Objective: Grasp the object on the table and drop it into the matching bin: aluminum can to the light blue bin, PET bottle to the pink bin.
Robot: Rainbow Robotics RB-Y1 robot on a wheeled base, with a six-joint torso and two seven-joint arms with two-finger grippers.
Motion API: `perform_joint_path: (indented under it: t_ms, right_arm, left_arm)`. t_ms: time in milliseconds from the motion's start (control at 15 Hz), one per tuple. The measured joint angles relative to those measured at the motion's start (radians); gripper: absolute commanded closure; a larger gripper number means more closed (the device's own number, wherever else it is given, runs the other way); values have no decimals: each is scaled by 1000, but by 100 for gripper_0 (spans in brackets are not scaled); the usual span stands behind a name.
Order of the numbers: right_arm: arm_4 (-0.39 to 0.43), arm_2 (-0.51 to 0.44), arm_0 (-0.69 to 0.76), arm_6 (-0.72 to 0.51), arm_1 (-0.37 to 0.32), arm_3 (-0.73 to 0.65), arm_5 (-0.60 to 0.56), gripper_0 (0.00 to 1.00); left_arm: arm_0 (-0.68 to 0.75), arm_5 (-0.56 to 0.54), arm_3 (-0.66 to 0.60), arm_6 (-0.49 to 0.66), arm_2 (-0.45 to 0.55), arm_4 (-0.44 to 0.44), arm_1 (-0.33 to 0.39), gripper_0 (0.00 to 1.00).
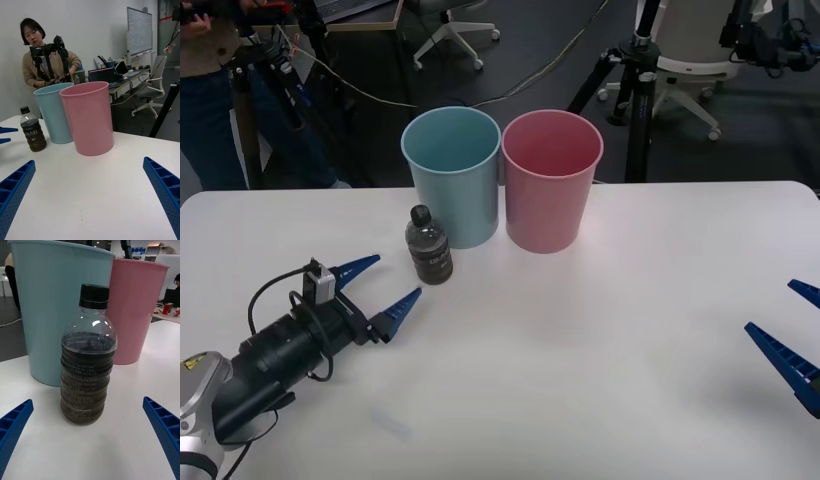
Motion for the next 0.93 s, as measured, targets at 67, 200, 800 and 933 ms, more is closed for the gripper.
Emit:
perform_joint_path:
  t_ms: [67, 200, 800, 933]
  right_arm:
    - [0, 0, 0, 0, 0, 0, 0, 0]
    - [0, 0, 0, 0, 0, 0, 0, 0]
    - [0, 0, 0, 0, 0, 0, 0, 0]
    - [0, 0, 0, 0, 0, 0, 0, 0]
  left_arm:
    - [-5, 20, 0, -4, -6, 0, -5, 0]
    - [-17, 61, 0, -11, -20, -1, -15, 0]
    - [-63, 188, 0, -11, -76, -1, -62, 0]
    - [-71, 214, 0, -9, -92, 1, -63, 0]
